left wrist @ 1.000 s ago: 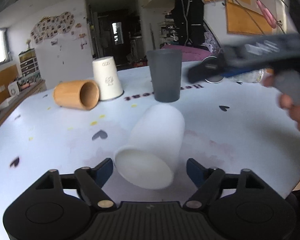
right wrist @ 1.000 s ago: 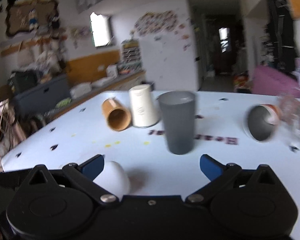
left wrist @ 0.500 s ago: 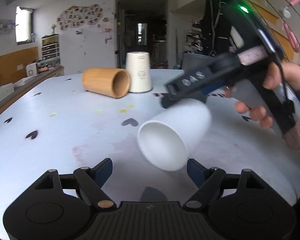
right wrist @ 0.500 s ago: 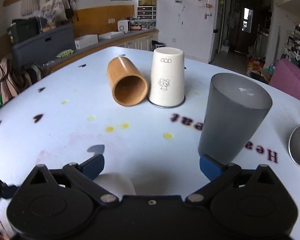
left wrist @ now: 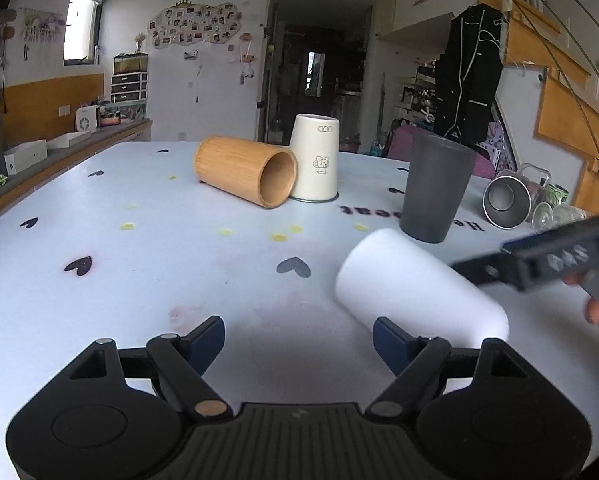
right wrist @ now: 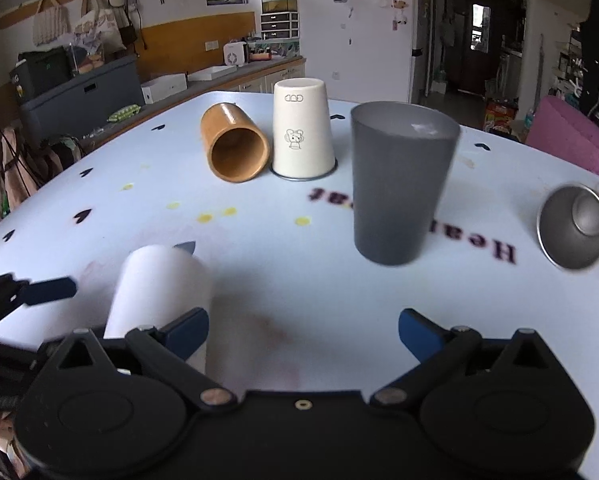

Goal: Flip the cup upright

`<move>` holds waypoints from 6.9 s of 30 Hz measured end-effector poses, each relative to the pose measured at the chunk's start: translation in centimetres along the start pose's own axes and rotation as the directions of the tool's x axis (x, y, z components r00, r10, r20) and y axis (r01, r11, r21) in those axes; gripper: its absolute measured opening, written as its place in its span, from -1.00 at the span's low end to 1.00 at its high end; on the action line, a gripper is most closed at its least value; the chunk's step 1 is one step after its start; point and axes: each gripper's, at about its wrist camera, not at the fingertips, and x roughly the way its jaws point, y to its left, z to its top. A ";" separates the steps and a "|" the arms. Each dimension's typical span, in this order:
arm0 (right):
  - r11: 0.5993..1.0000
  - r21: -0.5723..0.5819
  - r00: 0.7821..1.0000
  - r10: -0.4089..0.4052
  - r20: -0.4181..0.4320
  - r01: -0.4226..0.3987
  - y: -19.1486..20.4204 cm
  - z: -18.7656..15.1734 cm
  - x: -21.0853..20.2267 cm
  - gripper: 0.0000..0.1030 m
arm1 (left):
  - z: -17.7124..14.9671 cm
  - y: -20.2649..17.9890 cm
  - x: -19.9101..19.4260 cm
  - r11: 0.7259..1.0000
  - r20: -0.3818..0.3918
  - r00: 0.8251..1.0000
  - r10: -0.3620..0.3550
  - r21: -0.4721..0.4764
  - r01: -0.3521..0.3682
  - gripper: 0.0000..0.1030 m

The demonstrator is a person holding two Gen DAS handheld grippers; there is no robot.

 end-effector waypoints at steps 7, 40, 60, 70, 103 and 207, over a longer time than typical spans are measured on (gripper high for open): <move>0.998 0.050 0.999 0.039 0.007 -0.039 -0.5 -1.2 -1.2 0.98 | 0.5 0.6 -0.4 0.997 -0.025 0.999 -0.041 -0.063 0.040 0.59; 0.903 0.286 0.882 0.395 -0.256 -0.322 0.2 4.9 4.1 0.76 | 1.3 -3.3 0.2 0.916 -0.150 0.935 -0.321 -0.302 0.266 0.24; 0.971 -0.080 0.974 0.227 0.014 -0.225 3.4 0.8 -4.7 0.29 | -1.8 -5.8 -0.3 0.992 -0.075 0.990 -0.120 0.040 0.123 0.32; 0.972 -0.119 0.974 0.213 0.077 -0.203 4.6 -2.1 -2.2 0.22 | -2.9 -5.2 -1.5 0.989 -0.042 0.994 -0.101 0.100 0.105 0.47; 0.990 -0.055 0.972 -0.114 0.203 0.127 3.2 5.1 8.2 0.34 | -1.4 -2.8 -1.4 0.999 0.004 1.000 -0.025 0.032 0.025 0.48; 0.969 0.097 0.893 -0.246 0.376 0.226 -0.6 -5.7 -12.7 1.00 | 1.8 -6.7 -7.8 0.993 0.188 0.978 0.087 0.062 -0.100 1.00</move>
